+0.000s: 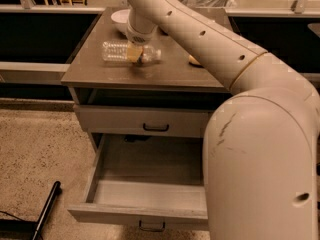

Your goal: Pick water bottle from middle drawer and place on counter

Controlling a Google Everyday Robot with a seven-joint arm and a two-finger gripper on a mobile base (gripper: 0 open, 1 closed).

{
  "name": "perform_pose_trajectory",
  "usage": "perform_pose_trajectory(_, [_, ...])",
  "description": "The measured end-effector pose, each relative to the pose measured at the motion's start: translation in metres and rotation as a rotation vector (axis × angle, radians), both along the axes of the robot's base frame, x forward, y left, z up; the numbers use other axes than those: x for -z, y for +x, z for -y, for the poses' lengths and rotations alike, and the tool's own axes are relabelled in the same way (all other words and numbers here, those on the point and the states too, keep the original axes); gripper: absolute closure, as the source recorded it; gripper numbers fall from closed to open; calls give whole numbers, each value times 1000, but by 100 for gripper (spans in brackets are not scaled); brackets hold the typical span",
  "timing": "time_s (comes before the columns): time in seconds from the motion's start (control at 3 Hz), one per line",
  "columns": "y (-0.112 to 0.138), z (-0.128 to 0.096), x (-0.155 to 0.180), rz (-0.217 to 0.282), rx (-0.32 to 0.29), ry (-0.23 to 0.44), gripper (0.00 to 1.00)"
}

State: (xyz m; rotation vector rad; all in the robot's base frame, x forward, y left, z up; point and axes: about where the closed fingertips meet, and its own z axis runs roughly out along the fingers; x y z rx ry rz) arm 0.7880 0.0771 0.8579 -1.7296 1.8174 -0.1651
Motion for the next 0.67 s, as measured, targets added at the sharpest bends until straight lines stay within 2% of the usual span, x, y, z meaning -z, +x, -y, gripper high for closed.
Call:
perform_pose_trajectory(0.33, [0, 0, 0, -1, 1, -1, 0])
perform_pose_trajectory(0.67, [-1, 1, -1, -6, -4, -5, 0])
